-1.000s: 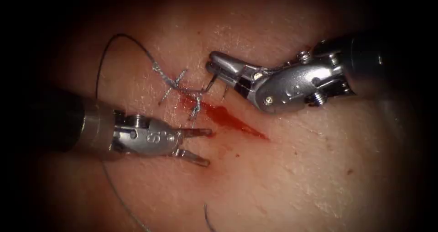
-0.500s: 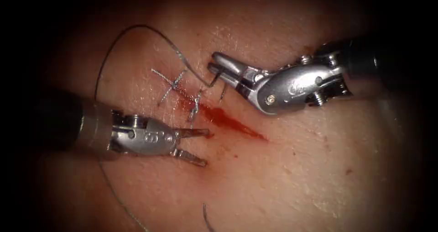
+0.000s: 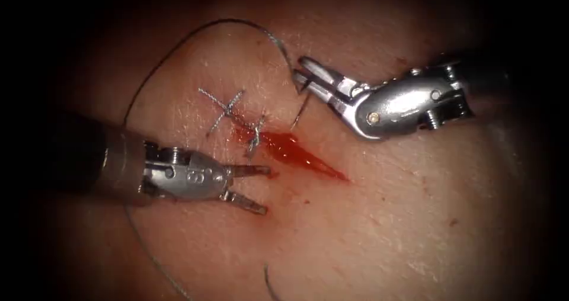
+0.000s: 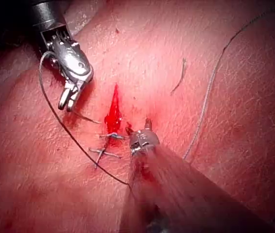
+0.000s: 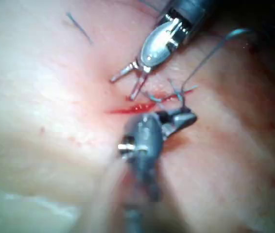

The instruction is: Wound Closure

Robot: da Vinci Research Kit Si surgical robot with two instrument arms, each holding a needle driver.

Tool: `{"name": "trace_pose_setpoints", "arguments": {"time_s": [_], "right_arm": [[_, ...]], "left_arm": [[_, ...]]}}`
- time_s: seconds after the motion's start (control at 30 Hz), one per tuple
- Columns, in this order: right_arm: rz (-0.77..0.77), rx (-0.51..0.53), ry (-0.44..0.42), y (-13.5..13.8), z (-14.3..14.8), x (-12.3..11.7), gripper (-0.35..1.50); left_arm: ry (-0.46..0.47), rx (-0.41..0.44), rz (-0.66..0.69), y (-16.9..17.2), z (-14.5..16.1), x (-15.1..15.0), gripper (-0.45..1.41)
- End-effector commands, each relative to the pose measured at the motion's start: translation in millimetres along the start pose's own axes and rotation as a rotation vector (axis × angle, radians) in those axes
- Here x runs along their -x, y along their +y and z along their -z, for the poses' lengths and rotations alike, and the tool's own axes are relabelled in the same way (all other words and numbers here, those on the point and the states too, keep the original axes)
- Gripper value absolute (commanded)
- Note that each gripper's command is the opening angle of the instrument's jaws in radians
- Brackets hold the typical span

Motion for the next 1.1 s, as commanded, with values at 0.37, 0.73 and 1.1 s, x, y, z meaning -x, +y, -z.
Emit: {"name": "trace_pose_setpoints", "arguments": {"time_s": [0.37,0.73,1.1], "right_arm": [[-0.187,-0.001,0.022,-1.5,-0.8,1.6,-0.35],[-0.531,-0.050,-0.084,-4.2,-0.6,3.6,-0.35],[-0.788,-0.130,-0.234,-7.1,-0.5,3.2,-0.35]], "left_arm": [[-0.001,0.009,-0.003,0.1,-0.8,0.4,0.26],[0.000,0.013,-0.006,-0.3,-0.3,0.8,0.29],[0.001,0.017,-0.008,-0.6,0.1,1.1,0.31]]}}
